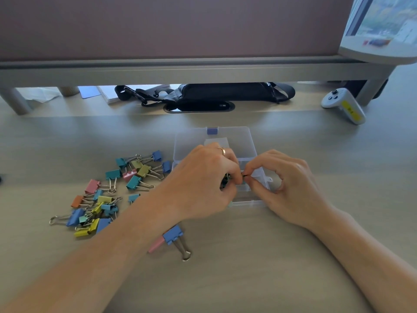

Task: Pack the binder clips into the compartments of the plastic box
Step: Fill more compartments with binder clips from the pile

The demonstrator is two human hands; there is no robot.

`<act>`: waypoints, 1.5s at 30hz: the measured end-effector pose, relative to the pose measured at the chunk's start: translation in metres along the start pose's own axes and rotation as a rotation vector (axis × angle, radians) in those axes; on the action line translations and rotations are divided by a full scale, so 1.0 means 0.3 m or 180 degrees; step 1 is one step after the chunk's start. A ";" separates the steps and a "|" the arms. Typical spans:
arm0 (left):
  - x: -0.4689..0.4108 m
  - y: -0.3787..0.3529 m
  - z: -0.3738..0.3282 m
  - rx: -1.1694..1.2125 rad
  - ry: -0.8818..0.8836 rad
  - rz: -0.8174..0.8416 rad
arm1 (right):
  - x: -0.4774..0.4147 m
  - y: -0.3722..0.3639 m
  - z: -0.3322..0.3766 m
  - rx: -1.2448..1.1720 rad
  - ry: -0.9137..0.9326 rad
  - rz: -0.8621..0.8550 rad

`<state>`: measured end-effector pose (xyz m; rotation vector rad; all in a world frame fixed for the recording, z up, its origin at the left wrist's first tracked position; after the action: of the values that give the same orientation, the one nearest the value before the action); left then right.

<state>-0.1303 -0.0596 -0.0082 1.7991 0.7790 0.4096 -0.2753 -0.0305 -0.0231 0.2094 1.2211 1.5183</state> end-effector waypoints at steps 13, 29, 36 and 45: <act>0.009 -0.009 -0.002 -0.0394 -0.0105 0.0042 | 0.008 -0.033 0.012 0.0225 0.0256 0.0262; 0.280 0.247 0.398 0.0331 0.1203 0.0265 | 0.004 -0.040 0.018 0.0343 0.0227 0.0316; 0.341 0.298 0.436 0.0067 0.1481 0.0547 | 0.000 -0.038 0.024 0.0344 0.0226 0.0285; 0.381 0.331 0.508 -0.0155 0.1722 0.0443 | -0.005 -0.036 0.030 0.0352 0.0253 0.0267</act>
<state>0.0771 -0.1089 0.0187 1.7176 1.0016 1.0257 -0.2619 -0.0283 -0.0265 0.2789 1.3759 1.5449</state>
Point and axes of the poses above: each hand's wrist, its own x-axis away from the middle knuckle, its own y-axis out of the back of the hand, z = x × y, the point moved 7 cm from there along -x, towards the middle knuckle, and after that the axes turned 9 degrees about z, right-handed, at the moved point
